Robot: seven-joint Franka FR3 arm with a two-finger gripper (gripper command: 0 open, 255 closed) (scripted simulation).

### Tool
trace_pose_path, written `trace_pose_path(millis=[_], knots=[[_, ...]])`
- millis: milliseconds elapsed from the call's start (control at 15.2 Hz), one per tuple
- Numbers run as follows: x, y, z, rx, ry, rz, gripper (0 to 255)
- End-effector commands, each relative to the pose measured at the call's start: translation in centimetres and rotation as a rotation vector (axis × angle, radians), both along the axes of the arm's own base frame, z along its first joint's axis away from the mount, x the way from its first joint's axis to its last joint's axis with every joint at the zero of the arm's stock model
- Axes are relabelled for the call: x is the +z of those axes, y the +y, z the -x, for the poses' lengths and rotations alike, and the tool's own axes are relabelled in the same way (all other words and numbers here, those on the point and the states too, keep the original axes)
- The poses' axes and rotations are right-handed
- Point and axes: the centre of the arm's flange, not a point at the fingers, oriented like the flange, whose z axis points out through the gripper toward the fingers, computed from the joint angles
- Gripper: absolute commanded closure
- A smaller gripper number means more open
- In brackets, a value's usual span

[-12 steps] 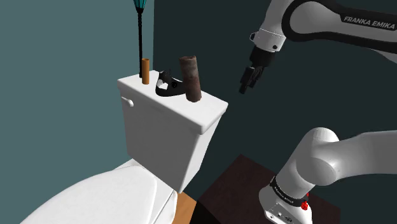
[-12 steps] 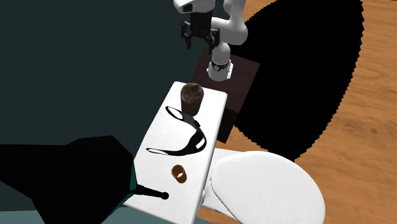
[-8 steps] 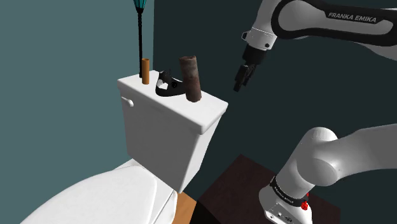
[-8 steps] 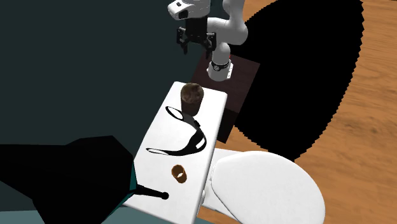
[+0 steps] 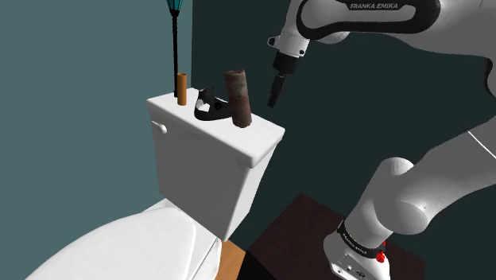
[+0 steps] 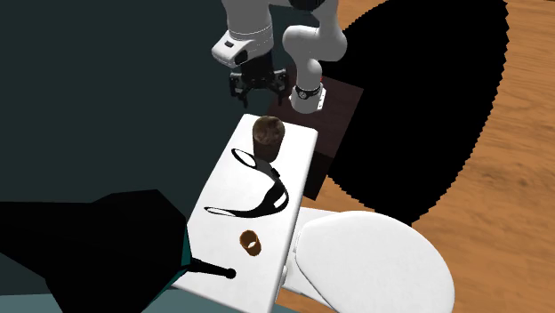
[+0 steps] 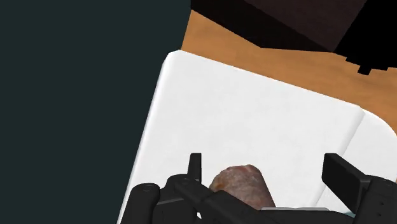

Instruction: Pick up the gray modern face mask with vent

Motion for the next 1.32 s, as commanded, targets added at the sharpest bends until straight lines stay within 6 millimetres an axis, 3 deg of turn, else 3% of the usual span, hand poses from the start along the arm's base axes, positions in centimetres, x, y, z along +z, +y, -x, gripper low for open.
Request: trace_pose_path(millis=[0, 330, 726, 1254], knots=[[-0.8, 0.8, -2.7, 0.089, 0.003, -0.014, 0], [-1.9, 3.5, -8.9, 0.301, 0.011, -0.050, 0], [-3.1, 8.5, -15.3, 0.555, 0.021, -0.094, 0], [-6.9, 9.0, -15.8, 0.580, 0.022, -0.098, 0]])
